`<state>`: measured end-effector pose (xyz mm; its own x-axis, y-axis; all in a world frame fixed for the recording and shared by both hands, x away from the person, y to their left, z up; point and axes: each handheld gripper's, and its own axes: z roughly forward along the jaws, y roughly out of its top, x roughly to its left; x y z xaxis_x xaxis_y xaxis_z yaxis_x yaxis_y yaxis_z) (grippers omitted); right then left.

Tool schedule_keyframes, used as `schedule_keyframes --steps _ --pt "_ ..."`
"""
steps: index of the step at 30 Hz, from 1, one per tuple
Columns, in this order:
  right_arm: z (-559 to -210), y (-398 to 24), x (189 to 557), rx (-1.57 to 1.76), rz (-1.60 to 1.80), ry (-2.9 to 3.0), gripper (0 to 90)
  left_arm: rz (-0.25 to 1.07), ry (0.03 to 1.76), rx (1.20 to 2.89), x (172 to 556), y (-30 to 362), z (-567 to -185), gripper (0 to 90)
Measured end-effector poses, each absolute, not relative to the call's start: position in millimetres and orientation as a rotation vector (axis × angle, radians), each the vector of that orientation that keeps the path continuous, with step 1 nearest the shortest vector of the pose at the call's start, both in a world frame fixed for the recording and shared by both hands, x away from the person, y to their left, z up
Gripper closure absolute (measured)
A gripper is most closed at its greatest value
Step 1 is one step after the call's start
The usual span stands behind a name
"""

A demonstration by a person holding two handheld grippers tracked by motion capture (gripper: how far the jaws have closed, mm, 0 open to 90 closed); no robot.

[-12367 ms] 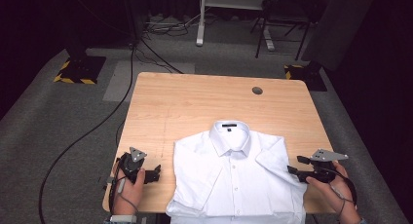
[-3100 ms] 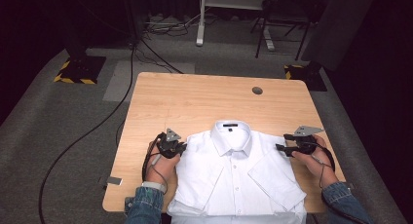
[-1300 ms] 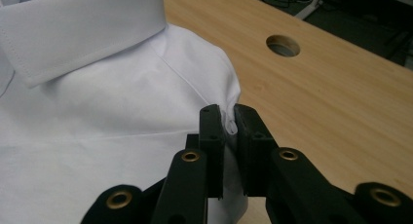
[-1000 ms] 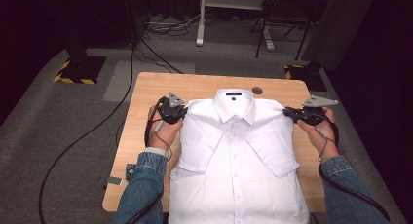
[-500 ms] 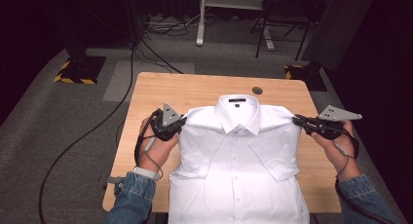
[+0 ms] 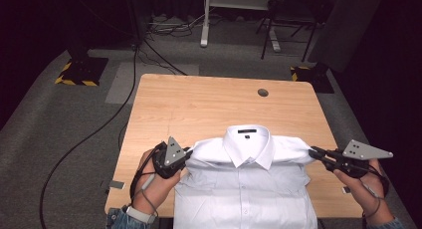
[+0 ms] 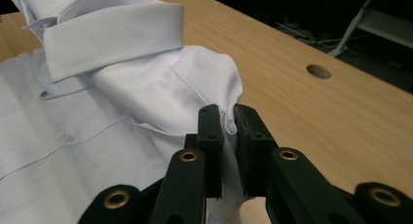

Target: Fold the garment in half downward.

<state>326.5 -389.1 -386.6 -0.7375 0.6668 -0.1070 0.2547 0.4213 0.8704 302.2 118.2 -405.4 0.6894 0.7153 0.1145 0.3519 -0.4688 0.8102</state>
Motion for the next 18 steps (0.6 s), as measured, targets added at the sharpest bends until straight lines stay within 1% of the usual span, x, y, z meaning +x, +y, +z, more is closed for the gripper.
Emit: schedule_keyframes --steps 7,12,18 --pt "-423.2 -396.7 302.9 0.877 1.211 2.373 82.2 0.431 0.841 2.157 284.4 113.5 -438.4 83.0" --pt "-451.3 -399.9 293.6 0.951 1.19 2.45 82.1 0.341 0.867 2.184 273.0 114.1 -462.1 83.0" --pt "-476.3 -398.0 288.5 1.0 1.148 2.491 82.0 0.337 0.894 2.236 273.3 109.9 -482.4 82.9"
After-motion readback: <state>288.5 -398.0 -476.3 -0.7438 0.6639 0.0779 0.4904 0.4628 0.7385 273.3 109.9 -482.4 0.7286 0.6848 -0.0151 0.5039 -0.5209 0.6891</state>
